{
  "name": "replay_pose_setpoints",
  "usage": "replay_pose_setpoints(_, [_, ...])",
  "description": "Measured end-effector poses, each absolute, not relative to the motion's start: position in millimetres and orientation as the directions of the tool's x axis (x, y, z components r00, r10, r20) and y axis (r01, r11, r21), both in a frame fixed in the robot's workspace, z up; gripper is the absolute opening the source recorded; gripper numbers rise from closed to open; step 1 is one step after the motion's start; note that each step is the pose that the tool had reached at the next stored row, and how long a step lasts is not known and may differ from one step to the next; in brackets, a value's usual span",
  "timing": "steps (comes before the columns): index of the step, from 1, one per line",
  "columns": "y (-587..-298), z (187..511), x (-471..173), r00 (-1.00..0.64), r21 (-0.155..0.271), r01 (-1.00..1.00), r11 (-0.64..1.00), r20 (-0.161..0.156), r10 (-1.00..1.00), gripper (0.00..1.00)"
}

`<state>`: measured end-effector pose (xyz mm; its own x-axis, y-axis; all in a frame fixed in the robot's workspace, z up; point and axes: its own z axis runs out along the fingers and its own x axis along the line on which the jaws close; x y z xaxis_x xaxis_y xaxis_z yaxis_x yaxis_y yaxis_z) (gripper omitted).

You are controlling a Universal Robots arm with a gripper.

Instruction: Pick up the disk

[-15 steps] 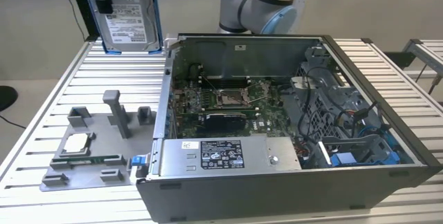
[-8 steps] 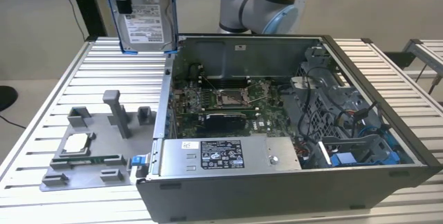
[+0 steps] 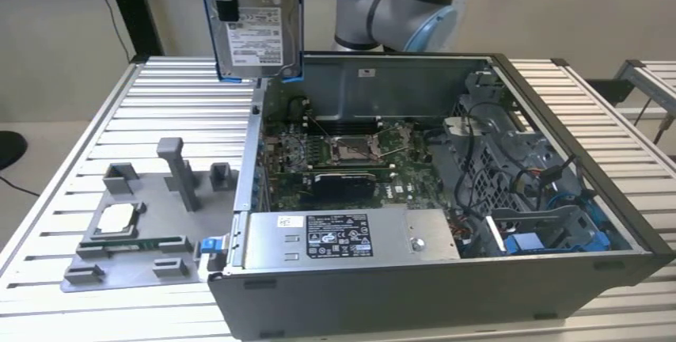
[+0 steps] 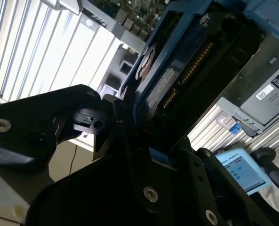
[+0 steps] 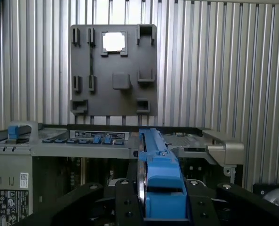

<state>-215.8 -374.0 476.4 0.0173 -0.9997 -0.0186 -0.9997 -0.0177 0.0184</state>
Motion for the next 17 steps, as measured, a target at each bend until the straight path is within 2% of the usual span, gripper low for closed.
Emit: replay_pose_setpoints(17, [-377,476,-139,0.017,0.018,-1.0,-0.018,-0.019,-1.0,0.0])
